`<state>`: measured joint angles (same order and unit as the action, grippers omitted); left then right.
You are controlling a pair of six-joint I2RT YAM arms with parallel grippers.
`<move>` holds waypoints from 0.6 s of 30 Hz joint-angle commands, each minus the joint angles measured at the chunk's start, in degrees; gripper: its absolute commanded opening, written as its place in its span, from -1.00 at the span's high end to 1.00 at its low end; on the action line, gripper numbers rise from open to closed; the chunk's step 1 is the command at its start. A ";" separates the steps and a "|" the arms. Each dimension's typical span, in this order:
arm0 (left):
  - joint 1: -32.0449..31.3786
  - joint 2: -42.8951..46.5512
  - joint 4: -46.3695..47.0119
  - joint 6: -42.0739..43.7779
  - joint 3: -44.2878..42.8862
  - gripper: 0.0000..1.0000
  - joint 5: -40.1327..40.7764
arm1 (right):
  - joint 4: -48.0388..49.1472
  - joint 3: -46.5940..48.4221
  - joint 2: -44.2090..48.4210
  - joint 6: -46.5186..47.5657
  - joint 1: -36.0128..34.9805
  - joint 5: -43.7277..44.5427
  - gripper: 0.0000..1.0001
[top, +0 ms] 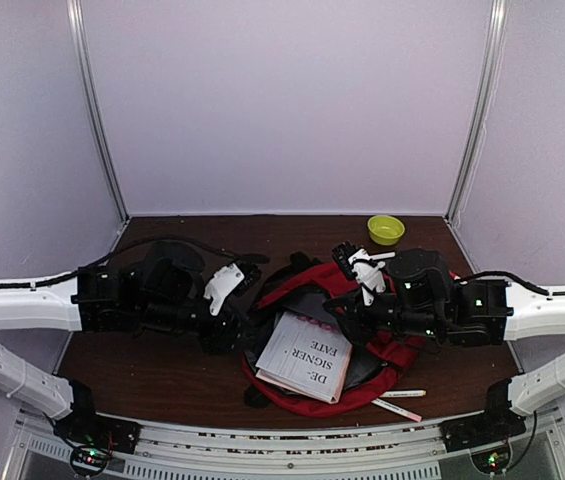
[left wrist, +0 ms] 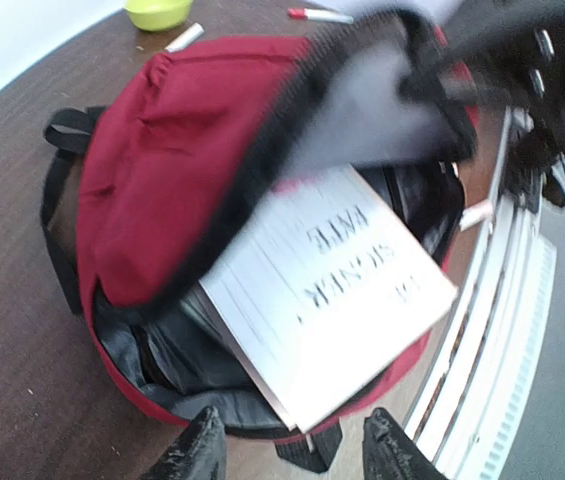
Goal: Pack the student bag
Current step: Place the book in the largest pocket of the bag, then adjust the book in the largest pocket of the bag.
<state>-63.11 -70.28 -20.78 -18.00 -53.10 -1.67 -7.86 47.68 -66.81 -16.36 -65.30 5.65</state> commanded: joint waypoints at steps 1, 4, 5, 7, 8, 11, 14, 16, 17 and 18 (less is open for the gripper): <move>-3.62 3.33 2.59 4.15 5.66 0.04 1.21 | 1.89 -0.30 1.08 0.22 -0.29 3.39 1.00; -6.76 3.79 6.18 5.36 8.23 0.04 -0.89 | 1.11 1.03 0.40 0.49 -0.30 3.46 1.00; -7.89 3.19 6.82 6.03 8.30 0.04 -1.66 | 0.71 1.47 0.18 0.53 -0.34 3.47 1.00; -9.82 0.65 7.14 7.26 7.26 0.05 -3.93 | 0.54 1.96 -0.15 0.39 -0.27 3.49 1.00; -10.62 -1.30 7.07 8.00 6.51 0.09 -5.39 | 0.76 1.98 -0.16 0.26 -0.31 3.42 1.00; -13.34 -7.47 6.08 9.73 3.47 0.14 -7.29 | 0.53 2.10 -0.05 -0.06 -0.32 3.16 1.00; -13.87 -12.70 6.14 10.08 1.45 0.15 -7.07 | -0.46 2.14 0.36 -0.25 -0.28 3.14 1.00; -13.88 -15.43 5.57 10.72 0.00 0.15 -6.30 | -0.92 1.89 1.08 -0.22 -0.27 3.29 1.00; -13.88 -16.60 5.37 11.12 -0.80 0.16 -5.91 | -1.04 1.68 1.48 -0.17 -0.32 3.50 1.00; -13.88 -17.78 5.25 11.46 -1.58 0.15 -4.80 | -1.07 1.52 1.88 -0.23 -0.28 3.62 1.00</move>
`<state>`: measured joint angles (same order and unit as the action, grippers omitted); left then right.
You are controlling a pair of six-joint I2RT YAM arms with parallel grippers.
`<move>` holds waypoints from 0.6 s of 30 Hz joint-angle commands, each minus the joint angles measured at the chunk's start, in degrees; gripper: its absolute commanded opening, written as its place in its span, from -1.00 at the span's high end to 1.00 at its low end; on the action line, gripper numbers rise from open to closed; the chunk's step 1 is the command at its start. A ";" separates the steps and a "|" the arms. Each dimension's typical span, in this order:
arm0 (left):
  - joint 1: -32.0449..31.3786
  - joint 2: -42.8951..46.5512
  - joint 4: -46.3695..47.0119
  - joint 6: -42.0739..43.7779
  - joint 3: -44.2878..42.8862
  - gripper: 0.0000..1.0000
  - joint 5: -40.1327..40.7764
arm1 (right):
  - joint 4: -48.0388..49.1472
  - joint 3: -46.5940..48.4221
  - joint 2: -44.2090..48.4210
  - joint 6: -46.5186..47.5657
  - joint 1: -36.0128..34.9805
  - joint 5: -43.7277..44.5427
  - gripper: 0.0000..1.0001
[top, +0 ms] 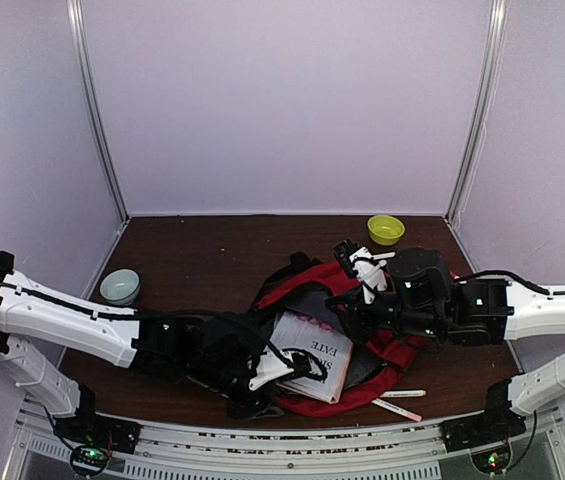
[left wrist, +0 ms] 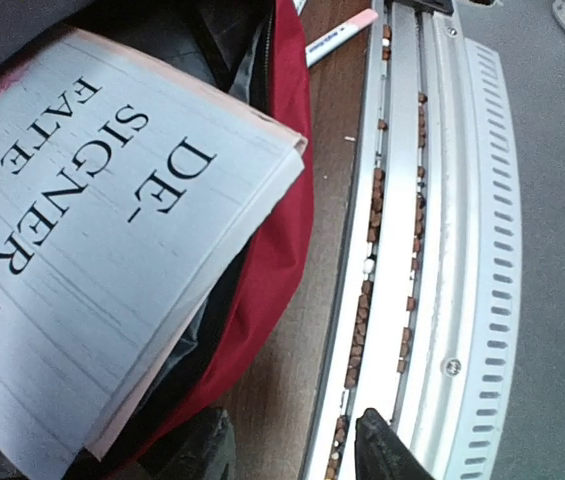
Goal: Pack the student bag
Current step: Adjust the book in the largest pocket of the bag.
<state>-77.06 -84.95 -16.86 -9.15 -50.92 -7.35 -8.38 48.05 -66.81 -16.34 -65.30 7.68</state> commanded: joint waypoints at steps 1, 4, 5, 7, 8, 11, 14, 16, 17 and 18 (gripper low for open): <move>0.06 -4.10 1.31 2.90 -4.52 0.15 1.80 | -0.58 0.92 2.32 -0.19 -0.31 1.63 1.00; 0.06 -7.07 1.16 4.16 -6.95 0.15 4.10 | -1.20 0.65 3.21 0.14 -0.28 1.64 1.00; 0.06 -7.94 1.09 4.65 -7.67 0.15 4.74 | -1.44 0.55 3.49 0.21 -0.31 1.45 1.00; 0.06 -9.56 1.28 5.87 -8.69 0.15 5.77 | -1.53 0.17 3.97 0.40 -0.27 0.80 1.00; 0.06 -10.47 1.75 6.58 -9.02 0.15 6.16 | -1.51 -0.07 4.16 0.49 -0.27 0.43 1.00; 0.42 -12.41 3.86 8.52 -9.18 0.21 7.14 | -1.24 -0.75 4.65 0.75 -0.27 -0.09 1.00; 1.84 -13.48 6.39 9.71 -8.96 0.23 7.70 | -0.88 -1.04 4.92 1.38 -0.29 -0.64 1.00; 3.06 -13.51 8.60 10.31 -8.42 0.22 8.78 | -0.74 -1.12 5.02 1.89 -0.28 -1.41 1.00; 3.85 -13.45 9.67 10.63 -8.19 0.22 9.17 | -0.62 -1.15 5.14 2.16 -0.27 -1.84 1.00; 4.67 -13.43 10.81 11.01 -7.92 0.21 9.24 | -0.49 -1.31 5.23 2.33 -0.28 -2.18 1.00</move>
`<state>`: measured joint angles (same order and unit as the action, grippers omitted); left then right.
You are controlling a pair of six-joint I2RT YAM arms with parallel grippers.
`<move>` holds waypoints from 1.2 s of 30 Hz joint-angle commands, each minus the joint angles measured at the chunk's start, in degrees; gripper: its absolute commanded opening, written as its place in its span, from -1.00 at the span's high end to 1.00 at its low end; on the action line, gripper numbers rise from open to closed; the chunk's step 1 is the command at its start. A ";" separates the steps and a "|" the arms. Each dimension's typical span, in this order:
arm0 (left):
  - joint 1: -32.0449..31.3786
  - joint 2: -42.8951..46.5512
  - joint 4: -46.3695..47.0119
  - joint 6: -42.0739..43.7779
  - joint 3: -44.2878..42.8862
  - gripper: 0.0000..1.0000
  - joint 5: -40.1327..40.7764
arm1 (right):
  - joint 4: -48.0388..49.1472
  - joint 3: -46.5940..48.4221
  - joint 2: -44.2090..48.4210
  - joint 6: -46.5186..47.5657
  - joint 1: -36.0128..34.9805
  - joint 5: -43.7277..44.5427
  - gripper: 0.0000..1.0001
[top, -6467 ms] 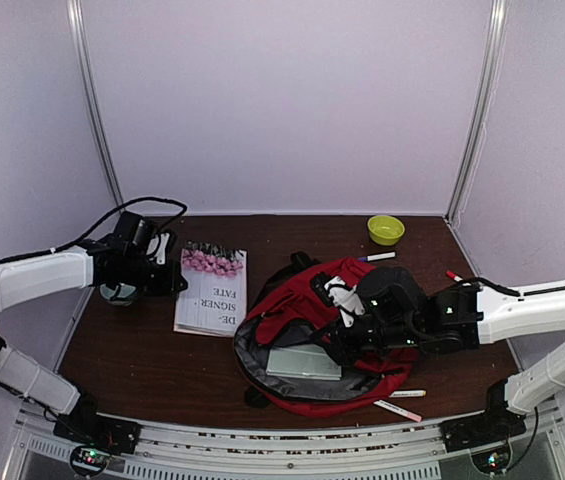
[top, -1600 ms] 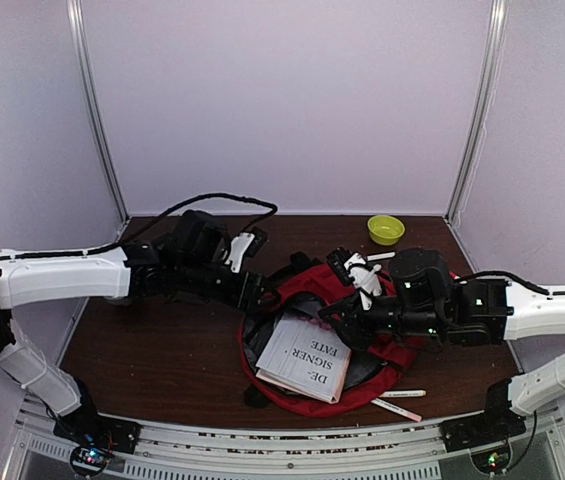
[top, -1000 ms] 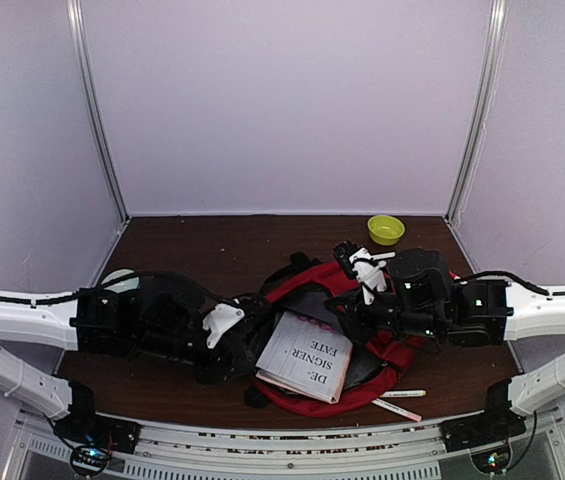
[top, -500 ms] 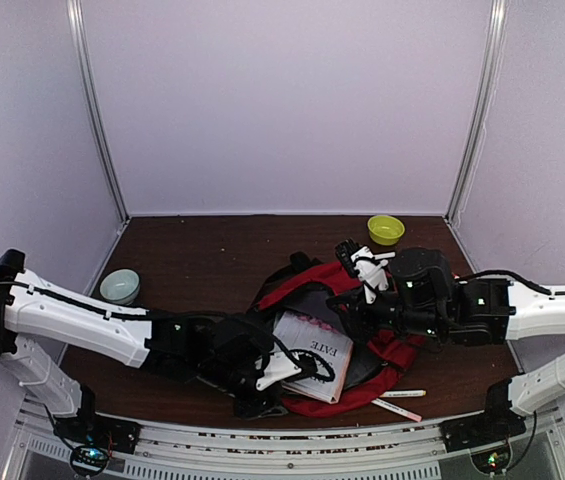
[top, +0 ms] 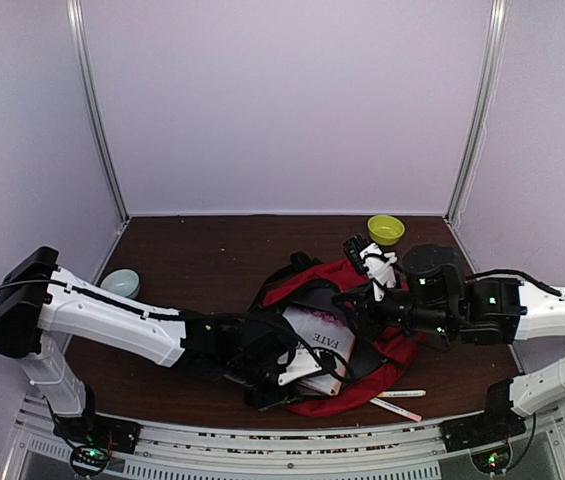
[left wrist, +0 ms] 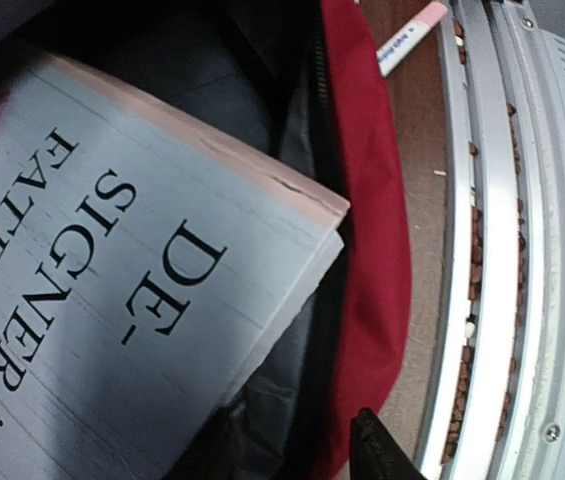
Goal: Pack the student bag
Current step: Adjust the book in the largest pocket of the bag.
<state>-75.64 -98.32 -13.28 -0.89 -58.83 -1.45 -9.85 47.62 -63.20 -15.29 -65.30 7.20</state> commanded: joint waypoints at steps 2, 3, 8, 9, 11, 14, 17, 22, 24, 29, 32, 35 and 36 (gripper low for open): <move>4.80 0.06 9.98 3.47 0.31 0.21 3.61 | 1.48 -1.32 1.80 1.52 -0.28 -1.84 1.00; 5.65 -0.05 11.54 3.90 0.56 0.20 3.27 | 1.82 -1.52 1.85 1.57 -0.30 -1.75 1.00; 10.19 -1.37 17.33 5.74 -0.07 0.20 0.92 | 2.68 -2.34 1.49 1.65 -0.28 -2.12 1.00; 10.77 -1.75 17.95 6.08 -0.47 0.20 0.63 | 2.59 -2.33 1.28 1.74 -0.28 -2.37 1.00; 11.71 -2.84 19.07 6.64 -1.15 0.20 0.03 | 2.46 -2.26 1.03 1.92 -0.27 -3.19 1.00; 12.26 -3.87 19.50 6.86 -2.31 0.20 -0.56 | 2.64 -2.20 0.89 2.04 -0.28 -4.51 1.00; 12.27 -2.29 18.55 5.81 -2.00 0.19 -2.04 | 2.81 -2.13 0.86 2.10 -0.27 -4.42 1.00; 12.10 5.26 18.27 1.87 4.09 0.18 -4.52 | 3.22 -1.95 0.18 2.11 -0.29 -3.98 1.00; 11.73 8.27 16.54 1.23 6.95 0.18 -4.97 | 3.31 -1.56 -0.38 1.96 -0.27 -3.56 1.00; 10.12 11.27 11.17 -1.07 9.95 0.21 -3.72 | 1.73 0.30 -2.31 0.76 -0.27 -1.76 1.00; 8.41 11.72 10.13 -2.72 10.48 0.21 -2.08 | 1.27 0.85 -3.16 -0.08 -0.28 -2.11 1.00; 7.09 10.96 10.75 -4.02 10.58 0.21 -0.71 | 1.02 0.90 -3.82 -1.04 -0.28 -2.90 1.00; 6.82 10.38 10.97 -4.28 10.58 0.21 0.41 | 0.65 0.86 -4.19 -1.32 -0.28 -3.08 1.00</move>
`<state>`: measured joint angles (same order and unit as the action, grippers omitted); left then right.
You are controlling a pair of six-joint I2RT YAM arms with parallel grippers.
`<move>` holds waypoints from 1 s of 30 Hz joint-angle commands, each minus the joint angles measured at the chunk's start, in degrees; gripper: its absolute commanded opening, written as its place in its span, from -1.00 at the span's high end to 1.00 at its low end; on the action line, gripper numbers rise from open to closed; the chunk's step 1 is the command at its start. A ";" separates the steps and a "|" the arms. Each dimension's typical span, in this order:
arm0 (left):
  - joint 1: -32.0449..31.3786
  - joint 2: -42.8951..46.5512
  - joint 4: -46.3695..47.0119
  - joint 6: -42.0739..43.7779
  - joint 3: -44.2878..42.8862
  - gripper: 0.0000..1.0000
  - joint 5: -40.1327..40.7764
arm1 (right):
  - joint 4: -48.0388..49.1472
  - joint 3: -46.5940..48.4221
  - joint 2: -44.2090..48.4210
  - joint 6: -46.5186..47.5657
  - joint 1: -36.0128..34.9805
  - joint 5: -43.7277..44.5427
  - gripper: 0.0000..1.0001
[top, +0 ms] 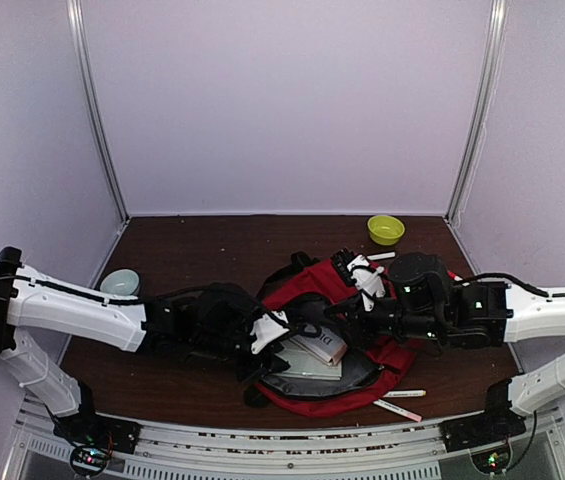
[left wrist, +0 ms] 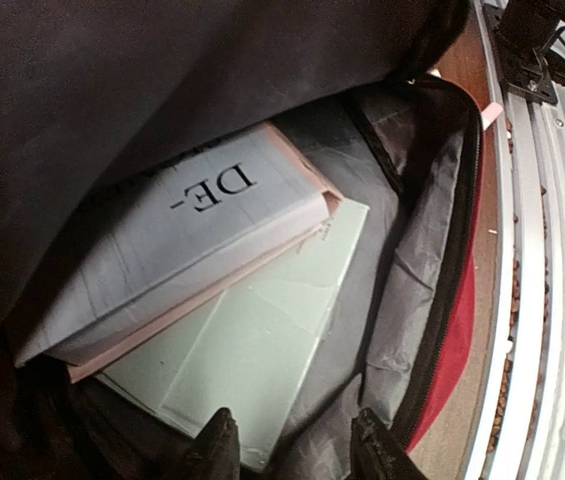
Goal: Pack the student bag
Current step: Adjust the book in the largest pocket of the bag.
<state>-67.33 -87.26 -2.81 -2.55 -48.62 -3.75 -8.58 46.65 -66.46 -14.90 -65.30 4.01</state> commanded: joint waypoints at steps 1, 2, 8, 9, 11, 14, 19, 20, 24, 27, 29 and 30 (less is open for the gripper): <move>-1.56 -1.39 0.55 -3.01 0.20 0.22 3.63 | -1.03 1.83 -1.36 -2.10 -0.27 -0.08 1.00; -1.57 -2.10 0.25 -3.44 -0.07 0.24 4.57 | -1.53 1.92 -1.92 -2.50 -0.27 -0.32 1.00; -1.58 -6.11 1.57 -5.12 -1.14 0.25 6.52 | -3.91 1.10 -4.90 -6.45 -0.36 -2.59 1.00; -1.58 -7.01 1.51 -5.30 -1.59 0.25 6.51 | -3.86 0.87 -5.10 -7.02 -0.36 -2.68 1.00; -1.53 -8.80 2.42 -5.47 -2.19 0.27 6.00 | -3.43 0.24 -5.30 -7.97 -0.41 -2.69 1.00; -1.57 -10.39 4.98 -5.63 -2.55 0.31 4.17 | -2.49 -0.25 -5.79 -9.06 -0.40 -2.94 1.00; -1.28 -14.79 6.09 -5.45 -4.85 0.39 5.88 | -1.94 0.24 -6.74 -9.41 -0.43 -4.40 1.00; -1.17 -15.50 6.14 -5.45 -5.50 0.41 6.60 | -1.77 0.35 -6.75 -9.34 -0.37 -5.05 1.00; -1.05 -17.65 7.83 -7.30 -7.84 0.43 14.35 | -0.55 0.37 -6.57 -8.78 -0.50 -8.91 1.00; -1.05 -19.03 8.42 -7.34 -10.30 0.43 17.82 | 0.08 0.59 -6.45 -8.76 -0.61 -11.10 1.00; -1.05 -19.30 8.20 -6.57 -11.73 0.44 19.66 | 0.09 0.56 -6.30 -8.80 -0.67 -11.24 1.00; -1.05 -19.08 8.13 -5.98 -12.04 0.43 20.11 | 0.15 0.46 -6.19 -8.83 -0.67 -10.99 1.00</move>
<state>-69.17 -104.03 1.23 -8.84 -56.51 8.71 -11.25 46.98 -72.60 -23.33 -63.59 2.33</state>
